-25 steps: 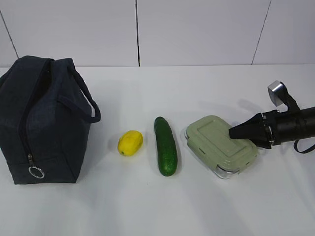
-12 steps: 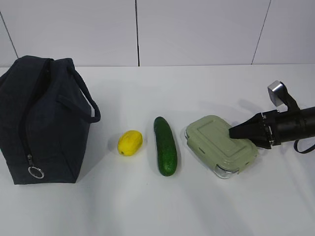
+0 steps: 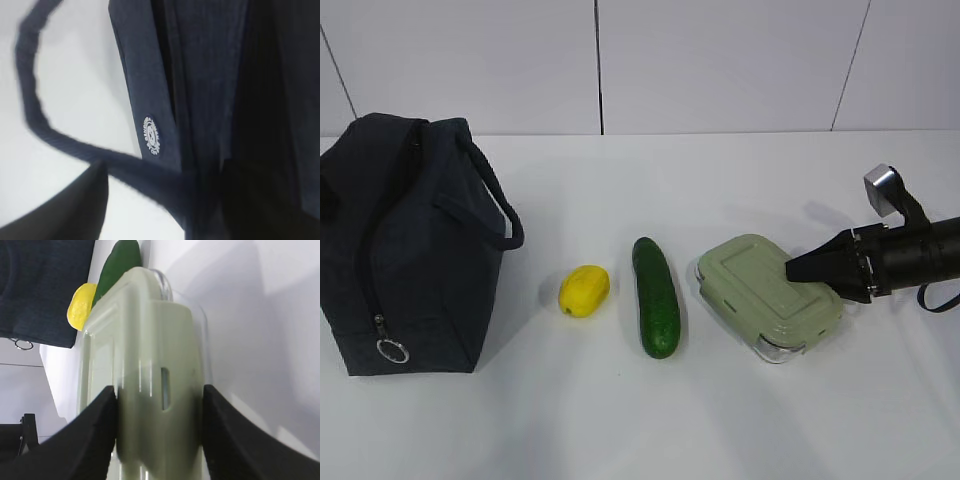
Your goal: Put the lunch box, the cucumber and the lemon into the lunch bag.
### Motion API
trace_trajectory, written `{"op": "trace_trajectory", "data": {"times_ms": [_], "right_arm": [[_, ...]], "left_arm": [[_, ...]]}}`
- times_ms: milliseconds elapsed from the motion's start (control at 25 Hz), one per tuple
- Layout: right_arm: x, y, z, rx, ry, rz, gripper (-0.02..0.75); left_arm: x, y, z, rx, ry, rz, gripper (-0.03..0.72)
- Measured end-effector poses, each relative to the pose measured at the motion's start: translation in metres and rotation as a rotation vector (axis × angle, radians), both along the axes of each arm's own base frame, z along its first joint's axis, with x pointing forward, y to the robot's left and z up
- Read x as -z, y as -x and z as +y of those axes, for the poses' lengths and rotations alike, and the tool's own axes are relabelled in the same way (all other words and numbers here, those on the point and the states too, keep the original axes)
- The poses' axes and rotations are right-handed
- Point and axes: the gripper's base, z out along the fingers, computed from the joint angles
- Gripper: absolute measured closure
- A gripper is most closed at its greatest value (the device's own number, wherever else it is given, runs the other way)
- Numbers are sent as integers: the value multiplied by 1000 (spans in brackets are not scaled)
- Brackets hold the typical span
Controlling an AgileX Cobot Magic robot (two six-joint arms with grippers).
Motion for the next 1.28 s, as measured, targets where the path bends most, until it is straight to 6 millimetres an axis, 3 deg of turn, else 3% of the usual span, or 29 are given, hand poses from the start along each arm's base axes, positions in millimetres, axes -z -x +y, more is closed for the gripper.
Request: {"op": "trace_trajectory", "data": {"times_ms": [120,200,240,400,440,960,1280], "right_arm": [[0,0,0,-1,-2,0,351],[0,0,0,-1,-2,0,351],[0,0,0,0,-2,2,351],[0,0,0,2,-4,6,351],[0,0,0,3,-4,8,351],[-1,0,0,35,-17,65,361],[-1,-3,0,80,-34,95,363]], "left_arm": [[17,-11,0,-5,0,41,215],[28,-16,0,-8,0,66,271],[30,-17,0,-10,0,66,315],[31,-20,0,-12,-1,64,611],[30,-21,1,-9,-7,61,643],[-2,-31,3,35,-57,44,666],[-2,-31,3,42,-65,50,666]]}}
